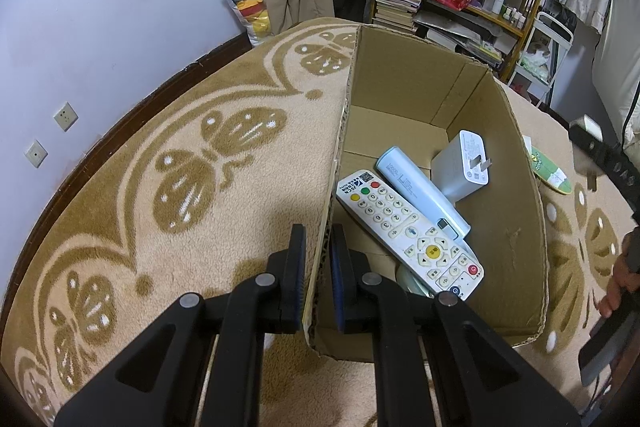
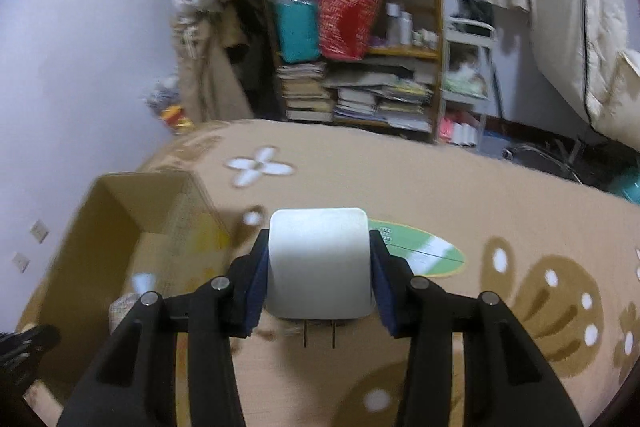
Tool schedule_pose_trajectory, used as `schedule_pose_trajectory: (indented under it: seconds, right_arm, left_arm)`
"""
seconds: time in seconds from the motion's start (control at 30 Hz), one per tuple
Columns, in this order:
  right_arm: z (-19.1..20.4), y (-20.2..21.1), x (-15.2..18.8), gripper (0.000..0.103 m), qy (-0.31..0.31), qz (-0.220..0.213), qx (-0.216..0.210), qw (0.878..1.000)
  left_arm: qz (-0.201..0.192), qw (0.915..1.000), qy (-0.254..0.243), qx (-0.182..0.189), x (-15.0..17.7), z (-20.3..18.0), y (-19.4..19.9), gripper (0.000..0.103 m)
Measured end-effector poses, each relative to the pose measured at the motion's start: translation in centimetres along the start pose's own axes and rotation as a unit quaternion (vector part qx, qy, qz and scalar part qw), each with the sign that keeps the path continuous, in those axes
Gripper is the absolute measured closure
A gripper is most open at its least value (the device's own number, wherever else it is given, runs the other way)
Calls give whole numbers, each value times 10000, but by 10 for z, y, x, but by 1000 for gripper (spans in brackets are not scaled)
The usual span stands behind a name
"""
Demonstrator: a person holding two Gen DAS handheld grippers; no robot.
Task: Organize rigid objects
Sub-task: 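Lift the white router and carry it over the box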
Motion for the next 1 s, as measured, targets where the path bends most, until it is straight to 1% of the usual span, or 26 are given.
schedule_pose_trajectory:
  seconds: [0.17, 0.2, 0.3, 0.4, 0.5, 0.63, 0.87, 1.0]
  right_arm:
    - [46, 12, -7, 54, 325, -76, -511, 9981]
    - [59, 15, -8, 54, 423, -91, -659, 9969]
    - [85, 19, -6, 54, 656, -109, -908, 9936]
    - [107, 17, 1, 54, 654, 2, -1228, 9903]
    - [123, 12, 12, 54, 767, 140, -1361, 9876]
    - [131, 7, 24, 54, 768, 331, -1556, 9843]
    - [137, -5, 36, 54, 897, 648, -1627, 9805]
    - [140, -9, 40, 54, 983, 733, -1581, 9798]
  left_arm:
    - [-5, 10000, -15, -11, 1, 1, 0, 93]
    - [-1, 10000, -12, -9, 1, 0, 0, 93]
    - [-2, 10000, -11, -8, 1, 0, 0, 93]
    - [0, 10000, -11, -9, 1, 0, 0, 93]
    - [0, 10000, -17, -20, 1, 0, 0, 93]
    - [11, 10000, -35, -46, 3, -1, 1, 93]
    - [23, 10000, -11, -9, 4, -1, 2, 92]
    - [25, 10000, -10, -6, 4, -2, 3, 92]
Point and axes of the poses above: each gripper's, at about its wrist camera, not at the fingertips, and y roughly against the way its jaws point, z to its left, x to its underside, the point moved 5 cm from there along -y, roughly the way its jaws point, and after that the axes turned 12 degrees about -x, right-handed, at the moved point
